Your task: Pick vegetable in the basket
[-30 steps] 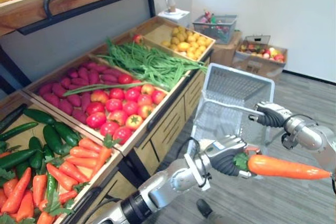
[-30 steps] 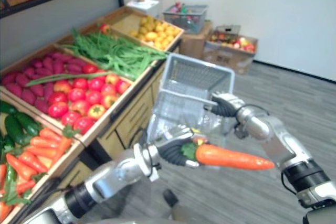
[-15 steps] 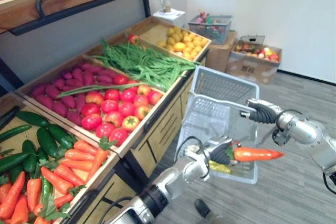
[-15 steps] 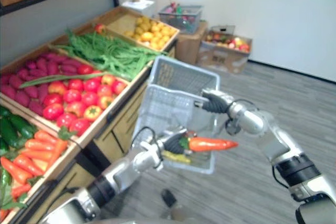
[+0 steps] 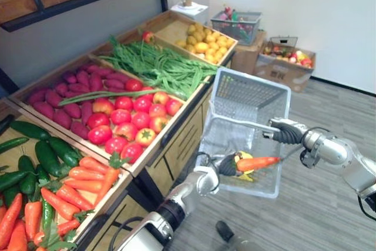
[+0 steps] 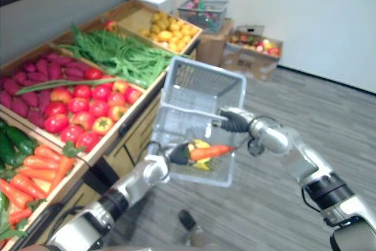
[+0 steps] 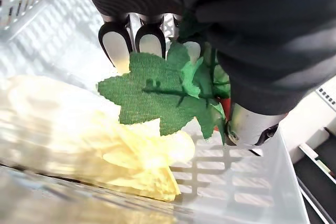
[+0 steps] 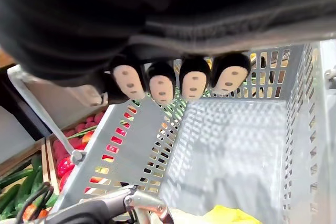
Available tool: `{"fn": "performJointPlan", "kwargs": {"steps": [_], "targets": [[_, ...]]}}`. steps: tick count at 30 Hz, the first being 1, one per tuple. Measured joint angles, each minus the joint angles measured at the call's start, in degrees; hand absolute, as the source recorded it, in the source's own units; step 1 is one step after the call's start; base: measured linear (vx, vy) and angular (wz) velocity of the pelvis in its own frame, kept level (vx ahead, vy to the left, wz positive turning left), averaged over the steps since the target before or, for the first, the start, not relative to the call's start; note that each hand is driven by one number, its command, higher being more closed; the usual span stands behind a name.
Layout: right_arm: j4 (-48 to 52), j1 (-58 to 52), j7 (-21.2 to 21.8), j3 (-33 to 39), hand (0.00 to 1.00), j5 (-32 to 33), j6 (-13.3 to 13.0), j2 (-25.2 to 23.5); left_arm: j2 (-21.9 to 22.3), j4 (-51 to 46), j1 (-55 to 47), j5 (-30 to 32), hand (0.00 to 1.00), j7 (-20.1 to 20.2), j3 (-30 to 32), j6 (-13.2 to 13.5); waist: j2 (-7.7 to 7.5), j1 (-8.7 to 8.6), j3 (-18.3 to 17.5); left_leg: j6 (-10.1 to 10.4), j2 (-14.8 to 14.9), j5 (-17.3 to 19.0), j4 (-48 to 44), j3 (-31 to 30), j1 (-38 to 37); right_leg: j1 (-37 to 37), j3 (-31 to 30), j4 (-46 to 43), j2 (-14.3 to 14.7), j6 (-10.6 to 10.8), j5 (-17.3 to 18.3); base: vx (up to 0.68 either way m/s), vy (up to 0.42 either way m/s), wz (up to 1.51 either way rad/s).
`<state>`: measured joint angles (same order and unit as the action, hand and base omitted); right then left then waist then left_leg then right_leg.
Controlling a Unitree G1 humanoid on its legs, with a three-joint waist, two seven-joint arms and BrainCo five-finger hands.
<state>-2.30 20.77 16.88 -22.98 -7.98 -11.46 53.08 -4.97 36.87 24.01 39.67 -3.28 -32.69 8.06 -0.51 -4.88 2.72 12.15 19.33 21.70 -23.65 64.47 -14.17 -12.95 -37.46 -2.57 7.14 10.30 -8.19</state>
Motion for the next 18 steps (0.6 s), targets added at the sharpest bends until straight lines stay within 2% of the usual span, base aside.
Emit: {"fn": "performJointPlan", "kwargs": {"steps": [7,8,18], "targets": [[-0.2,0.0,1.1,-0.1,1.0,0.1,0.0,0.0,-1.8,2.2,1.9,0.1,1.0,-1.0,1.8,-1.1,-0.04,-1.22,1.2,-0.2,-1.1,-0.1,1.1,-0.5,0.1,0.2,0.0,0.7,-1.0,0.2,-0.1,0.0,0.024,0.01],[-0.2,0.0,1.1,-0.1,1.0,0.1,0.0,0.0,-1.9,2.4,2.2,0.3,0.0,-1.0,1.8,-1.2,-0.08,-1.33,1.6,-0.3,-1.6,-0.3,1.6,-0.5,0.0,0.2,-0.1,0.8,-1.1,0.2,-0.1,-0.02,0.035,-0.01],[-0.6,-1.0,1.3,-0.1,1.0,1.3,0.0,0.0,-0.9,4.4,3.7,1.6,0.0,-1.1,3.8,-2.0,-0.04,-1.49,3.6,-0.5,-3.0,-1.2,3.6,-0.8,0.1,0.2,-0.1,1.6,-2.0,0.5,-0.3,0.0,0.008,0.01]]}}
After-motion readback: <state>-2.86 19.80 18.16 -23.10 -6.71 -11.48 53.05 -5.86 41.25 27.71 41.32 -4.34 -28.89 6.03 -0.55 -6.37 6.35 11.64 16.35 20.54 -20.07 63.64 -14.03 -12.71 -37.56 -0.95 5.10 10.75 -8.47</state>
